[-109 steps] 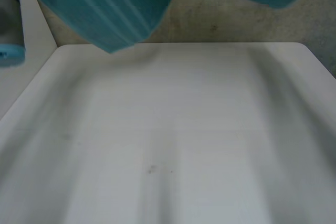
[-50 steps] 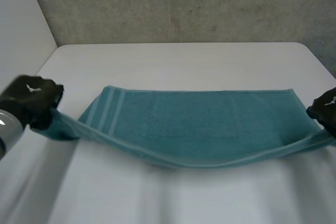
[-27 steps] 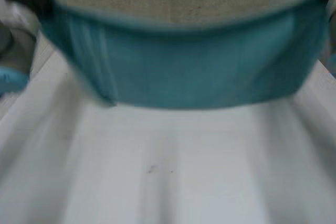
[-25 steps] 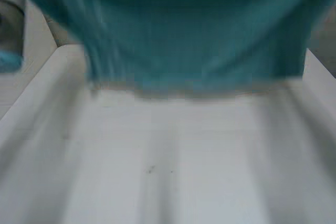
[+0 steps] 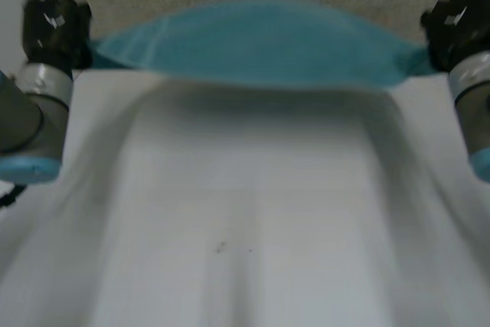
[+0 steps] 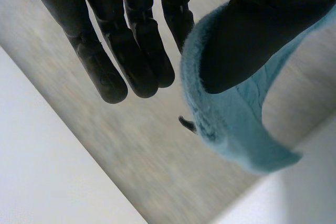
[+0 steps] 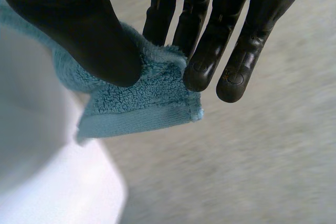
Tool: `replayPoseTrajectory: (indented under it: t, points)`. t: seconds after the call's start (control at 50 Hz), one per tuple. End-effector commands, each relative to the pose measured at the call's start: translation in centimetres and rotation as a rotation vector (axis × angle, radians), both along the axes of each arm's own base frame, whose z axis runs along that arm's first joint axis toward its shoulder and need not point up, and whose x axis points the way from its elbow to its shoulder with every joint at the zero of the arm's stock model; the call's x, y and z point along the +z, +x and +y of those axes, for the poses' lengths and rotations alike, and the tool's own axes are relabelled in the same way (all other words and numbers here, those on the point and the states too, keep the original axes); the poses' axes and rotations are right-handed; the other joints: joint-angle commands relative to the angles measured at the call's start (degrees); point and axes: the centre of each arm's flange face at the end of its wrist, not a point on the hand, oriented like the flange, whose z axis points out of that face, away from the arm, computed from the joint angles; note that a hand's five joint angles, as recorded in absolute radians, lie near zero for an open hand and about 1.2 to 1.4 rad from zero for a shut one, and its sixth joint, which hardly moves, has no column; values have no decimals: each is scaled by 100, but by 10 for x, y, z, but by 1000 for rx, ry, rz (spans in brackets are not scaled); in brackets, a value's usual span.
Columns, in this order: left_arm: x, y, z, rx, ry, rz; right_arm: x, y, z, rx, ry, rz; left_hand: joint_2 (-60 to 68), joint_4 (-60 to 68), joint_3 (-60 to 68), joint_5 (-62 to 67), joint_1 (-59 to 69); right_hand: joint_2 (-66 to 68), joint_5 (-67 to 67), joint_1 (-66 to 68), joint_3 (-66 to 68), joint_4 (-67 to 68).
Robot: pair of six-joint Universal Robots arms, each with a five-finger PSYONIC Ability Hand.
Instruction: Fold the laundry
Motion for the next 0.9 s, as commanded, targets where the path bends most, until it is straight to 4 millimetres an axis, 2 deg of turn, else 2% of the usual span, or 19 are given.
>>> replayPoseTrajectory:
  t: [0.02, 0.06, 0.14, 0.18, 0.2, 0.28, 0.34, 0.38, 0.4, 0.42, 0.44, 0.52, 0.6, 0.68, 0.76, 0.78, 0.8, 0.86, 0.9]
  points:
    - [-91, -7, 18, -35, 188, -52, -87, 1, -5, 5, 221, 33, 1156, 1135, 1149, 1392, 1555, 1233, 1389, 2550, 1146, 1168]
    - [-103, -8, 25, -50, 223, -64, -102, -1, -2, -5, 266, 40, 1156, 1135, 1149, 1392, 1555, 1233, 1389, 2550, 1146, 1168]
    - [-118, -8, 41, -74, 292, -92, -109, -7, 3, -17, 302, 59, 1156, 1135, 1149, 1392, 1555, 1233, 1389, 2550, 1146, 1168]
    - [-118, -5, 47, -68, 310, -107, -107, -10, 7, -23, 319, 68, 1156, 1135, 1149, 1392, 1555, 1233, 1389, 2550, 1146, 1168]
    - [-118, -5, 47, -68, 311, -108, -97, -14, 14, -28, 329, 76, 1156, 1135, 1149, 1392, 1555, 1233, 1389, 2550, 1146, 1168]
    - [-105, 8, 72, -43, 383, -176, -72, -37, 40, -63, 421, 139, 1156, 1135, 1149, 1392, 1555, 1233, 1389, 2550, 1146, 1168]
    - [-102, 24, 91, -10, 494, -252, -70, -46, 50, -80, 484, 173, 1156, 1135, 1149, 1392, 1555, 1233, 1389, 2550, 1146, 1168]
    - [-99, 32, 103, 4, 568, -298, -73, -62, 75, -94, 627, 274, 1156, 1135, 1149, 1392, 1555, 1233, 1389, 2550, 1146, 1168]
    - [-96, 39, 117, 12, 640, -347, -73, -62, 75, -94, 628, 275, 1156, 1135, 1149, 1392, 1555, 1233, 1389, 2550, 1146, 1168]
    - [-96, 39, 117, 12, 641, -348, -76, -70, 87, -94, 693, 338, 1156, 1135, 1149, 1392, 1555, 1233, 1389, 2550, 1146, 1168]
    - [-92, 45, 131, 10, 715, -399, -80, -78, 98, -95, 758, 405, 1156, 1135, 1149, 1392, 1555, 1233, 1389, 2550, 1146, 1168]
    - [-78, 57, 157, 9, 825, -462, -75, -90, 113, -96, 795, 486, 1156, 1135, 1149, 1392, 1555, 1233, 1389, 2550, 1146, 1168]
    - [-70, 56, 156, 3, 776, -461, -68, -95, 111, -73, 756, 466, 1156, 1135, 1149, 1392, 1555, 1233, 1389, 2550, 1146, 1168]
    - [-64, 51, 139, -18, 655, -439, -65, -90, 104, -37, 697, 440, 1156, 1135, 1149, 1392, 1555, 1233, 1389, 2550, 1146, 1168]
    - [-76, 45, 119, -28, 602, -435, -79, -89, 75, -42, 634, 369, 1156, 1135, 1149, 1392, 1555, 1233, 1389, 2550, 1146, 1168]
    - [-81, 38, 109, -41, 574, -437, -79, -89, 75, -43, 633, 369, 1156, 1135, 1149, 1392, 1555, 1233, 1389, 2550, 1146, 1168]
    - [-87, 26, 101, -70, 540, -447, -85, -89, 61, -51, 612, 345, 1156, 1135, 1149, 1392, 1555, 1233, 1389, 2550, 1146, 1168]
    - [-89, 17, 91, -86, 507, -448, -98, -85, 37, -73, 580, 313, 1156, 1135, 1149, 1392, 1555, 1233, 1389, 2550, 1146, 1168]
    - [-99, 2, 67, -104, 455, -447, -104, -81, 27, -86, 563, 311, 1156, 1135, 1149, 1392, 1555, 1233, 1389, 2550, 1146, 1168]
